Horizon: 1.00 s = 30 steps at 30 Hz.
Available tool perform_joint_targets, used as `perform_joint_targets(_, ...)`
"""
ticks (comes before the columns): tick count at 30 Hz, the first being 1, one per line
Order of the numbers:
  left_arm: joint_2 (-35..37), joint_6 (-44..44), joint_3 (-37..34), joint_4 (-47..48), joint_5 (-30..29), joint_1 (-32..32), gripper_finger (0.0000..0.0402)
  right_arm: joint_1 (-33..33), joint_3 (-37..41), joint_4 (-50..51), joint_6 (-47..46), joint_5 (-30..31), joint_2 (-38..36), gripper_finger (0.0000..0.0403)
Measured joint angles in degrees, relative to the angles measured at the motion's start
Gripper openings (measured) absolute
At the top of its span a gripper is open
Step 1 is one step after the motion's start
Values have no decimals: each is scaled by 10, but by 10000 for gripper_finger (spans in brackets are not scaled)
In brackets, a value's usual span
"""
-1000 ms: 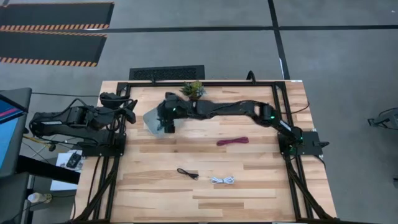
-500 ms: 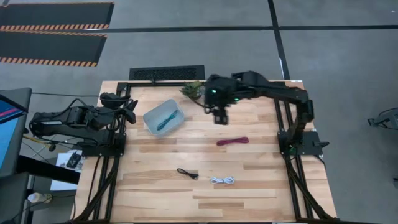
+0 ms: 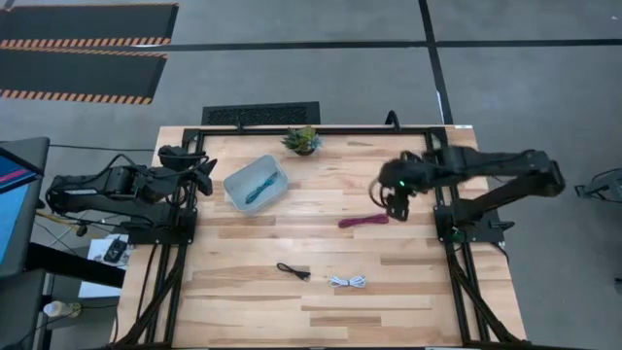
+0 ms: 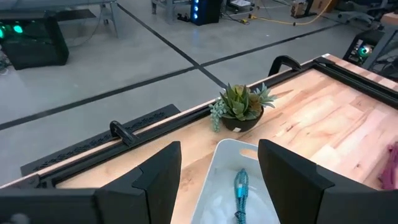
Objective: Pick and place USB-C Cables
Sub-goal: Put the black charger cable into the white bin
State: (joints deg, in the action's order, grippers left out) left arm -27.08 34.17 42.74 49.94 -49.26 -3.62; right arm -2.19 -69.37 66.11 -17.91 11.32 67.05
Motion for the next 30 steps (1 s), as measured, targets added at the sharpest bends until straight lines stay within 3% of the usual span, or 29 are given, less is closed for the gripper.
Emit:
perform_joint_targets(5, -7, 9, -18, -41, 26, 0, 203, -49, 121, -119, -40, 0, -54, 255)
perform_joint_targets(9, -7, -23, -72, -142, 74, 0, 203, -76, 168, -164, -54, 8, -55, 255)
perform_joint_targets(14, -10, -69, -156, -325, 181, 0, 203, -91, 181, -183, -60, 10, -24, 255)
perform_joint_targets(19, -47, -98, -219, -507, 327, -6, 203, -104, 181, -208, -46, 10, 12, 255)
perform_joint_targets(24, -127, -126, -210, -580, 386, -46, 203, -109, 181, -222, -43, 10, 35, 255)
perform_joint_targets(30, -245, -184, -137, -600, 379, -117, 203, -109, 181, -223, -45, 10, 43, 255)
